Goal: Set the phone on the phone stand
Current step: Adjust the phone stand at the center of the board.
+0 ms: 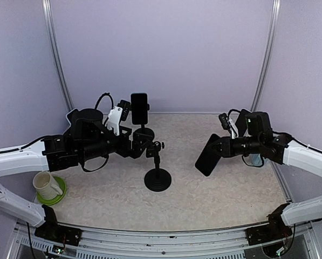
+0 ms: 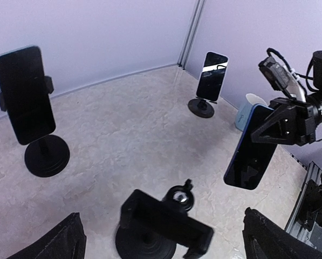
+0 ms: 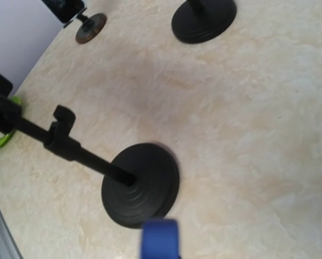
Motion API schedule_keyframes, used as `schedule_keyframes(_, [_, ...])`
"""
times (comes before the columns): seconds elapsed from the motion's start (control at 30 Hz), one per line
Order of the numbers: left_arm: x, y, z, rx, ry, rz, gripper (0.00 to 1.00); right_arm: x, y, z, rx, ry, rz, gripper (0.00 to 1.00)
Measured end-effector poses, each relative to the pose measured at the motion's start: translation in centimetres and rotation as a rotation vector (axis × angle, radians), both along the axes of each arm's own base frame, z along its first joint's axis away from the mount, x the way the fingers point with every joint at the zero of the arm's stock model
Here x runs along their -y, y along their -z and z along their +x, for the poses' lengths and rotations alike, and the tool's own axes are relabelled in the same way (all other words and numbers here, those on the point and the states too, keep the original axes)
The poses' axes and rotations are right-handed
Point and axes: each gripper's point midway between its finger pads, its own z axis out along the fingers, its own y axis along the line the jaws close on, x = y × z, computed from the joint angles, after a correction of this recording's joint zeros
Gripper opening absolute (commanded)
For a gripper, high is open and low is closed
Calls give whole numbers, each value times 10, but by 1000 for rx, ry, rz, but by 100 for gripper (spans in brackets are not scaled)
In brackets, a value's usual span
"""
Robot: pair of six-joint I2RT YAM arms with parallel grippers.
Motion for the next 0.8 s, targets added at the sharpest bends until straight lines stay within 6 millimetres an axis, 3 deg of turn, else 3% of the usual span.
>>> schedule_keyframes(0.1, [-19, 16, 16, -38, -26, -3, 99, -3, 5, -2, -21, -19, 2, 0])
schedule_keyframes(0.27, [-33, 34, 27, -70, -51, 15, 98, -5, 7, -3, -31, -34, 7, 0])
schedule_keyframes(0.8, [-37, 59, 28, -97, -71, 57, 97, -7, 5, -5, -36, -48, 19, 0])
